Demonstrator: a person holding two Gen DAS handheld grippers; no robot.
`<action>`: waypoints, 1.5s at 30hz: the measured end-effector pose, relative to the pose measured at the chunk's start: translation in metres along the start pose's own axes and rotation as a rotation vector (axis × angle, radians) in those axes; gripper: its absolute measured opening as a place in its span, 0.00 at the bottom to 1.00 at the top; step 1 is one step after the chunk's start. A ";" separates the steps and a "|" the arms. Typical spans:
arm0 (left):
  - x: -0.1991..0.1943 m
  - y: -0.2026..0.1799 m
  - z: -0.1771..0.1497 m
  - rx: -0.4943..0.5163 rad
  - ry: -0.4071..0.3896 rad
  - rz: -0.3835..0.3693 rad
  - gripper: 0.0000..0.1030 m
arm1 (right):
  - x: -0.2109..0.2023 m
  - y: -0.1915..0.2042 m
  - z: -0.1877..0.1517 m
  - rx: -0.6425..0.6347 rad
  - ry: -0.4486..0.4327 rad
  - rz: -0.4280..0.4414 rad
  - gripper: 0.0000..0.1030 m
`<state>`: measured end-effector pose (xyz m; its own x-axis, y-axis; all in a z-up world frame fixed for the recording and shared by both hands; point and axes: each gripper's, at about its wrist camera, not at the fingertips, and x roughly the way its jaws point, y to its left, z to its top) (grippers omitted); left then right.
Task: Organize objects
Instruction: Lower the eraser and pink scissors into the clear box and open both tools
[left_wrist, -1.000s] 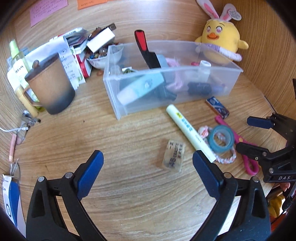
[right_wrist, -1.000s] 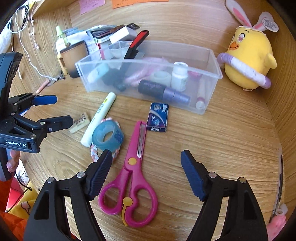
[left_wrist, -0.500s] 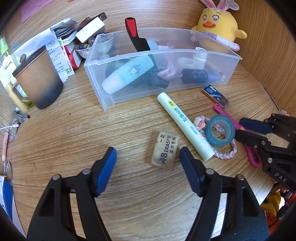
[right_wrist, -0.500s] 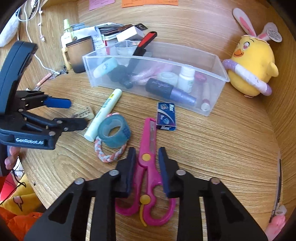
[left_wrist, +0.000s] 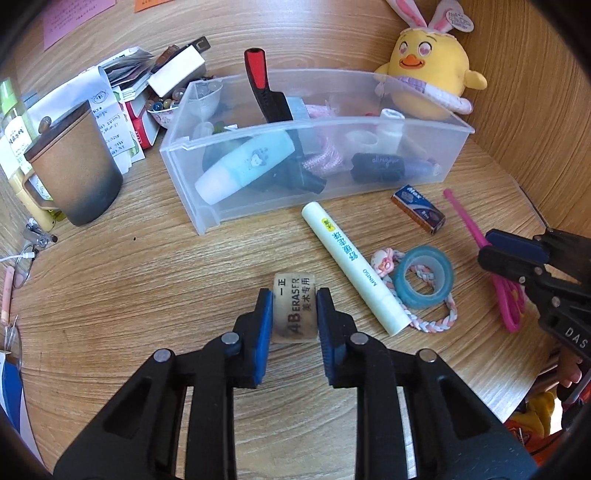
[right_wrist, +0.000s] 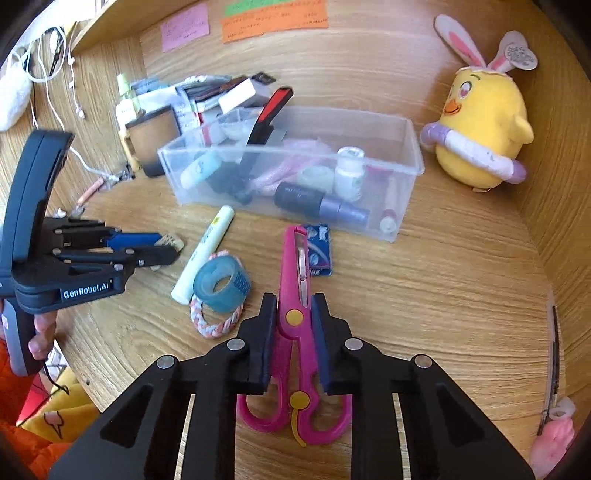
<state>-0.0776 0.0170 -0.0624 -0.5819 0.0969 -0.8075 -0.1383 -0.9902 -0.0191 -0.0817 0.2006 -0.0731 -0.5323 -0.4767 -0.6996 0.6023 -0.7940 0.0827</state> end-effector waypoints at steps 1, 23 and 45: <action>-0.003 0.000 0.001 -0.006 -0.009 0.001 0.23 | -0.003 -0.002 0.003 0.008 -0.013 0.001 0.17; -0.064 0.007 0.046 -0.063 -0.235 -0.029 0.23 | -0.046 -0.016 0.058 0.066 -0.260 0.000 0.16; -0.033 0.030 0.100 -0.152 -0.250 -0.027 0.23 | -0.021 -0.029 0.121 0.063 -0.331 -0.100 0.16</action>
<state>-0.1423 -0.0060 0.0224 -0.7616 0.1265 -0.6356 -0.0458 -0.9888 -0.1418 -0.1601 0.1884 0.0255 -0.7570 -0.4836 -0.4394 0.5051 -0.8597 0.0761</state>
